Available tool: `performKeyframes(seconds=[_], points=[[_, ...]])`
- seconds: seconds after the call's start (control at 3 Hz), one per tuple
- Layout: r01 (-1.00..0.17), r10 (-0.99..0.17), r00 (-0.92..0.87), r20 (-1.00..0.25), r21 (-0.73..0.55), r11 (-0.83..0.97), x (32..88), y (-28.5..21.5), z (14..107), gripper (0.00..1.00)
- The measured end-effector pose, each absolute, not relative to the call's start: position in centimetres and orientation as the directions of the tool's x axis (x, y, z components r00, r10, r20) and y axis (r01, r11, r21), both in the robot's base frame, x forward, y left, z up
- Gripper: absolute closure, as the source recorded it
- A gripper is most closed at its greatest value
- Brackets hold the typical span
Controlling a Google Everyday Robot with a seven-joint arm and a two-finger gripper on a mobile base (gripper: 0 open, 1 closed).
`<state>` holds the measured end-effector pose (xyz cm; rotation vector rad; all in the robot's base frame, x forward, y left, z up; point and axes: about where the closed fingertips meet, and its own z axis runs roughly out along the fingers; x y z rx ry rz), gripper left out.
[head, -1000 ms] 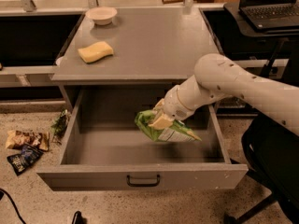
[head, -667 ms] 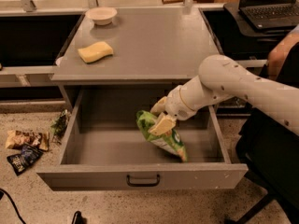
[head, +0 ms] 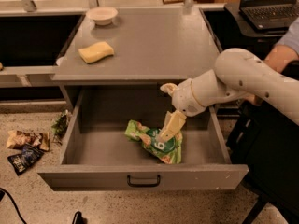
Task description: Place green rice chip bag into top drawer
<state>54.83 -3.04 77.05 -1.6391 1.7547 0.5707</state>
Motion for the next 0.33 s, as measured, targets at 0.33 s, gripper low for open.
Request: performKeyframes(seconds=[0.33], points=[[-0.978,-0.676,0.032,-0.736,-0.161,0.129,53.40,-3.81,81.19,0.00]])
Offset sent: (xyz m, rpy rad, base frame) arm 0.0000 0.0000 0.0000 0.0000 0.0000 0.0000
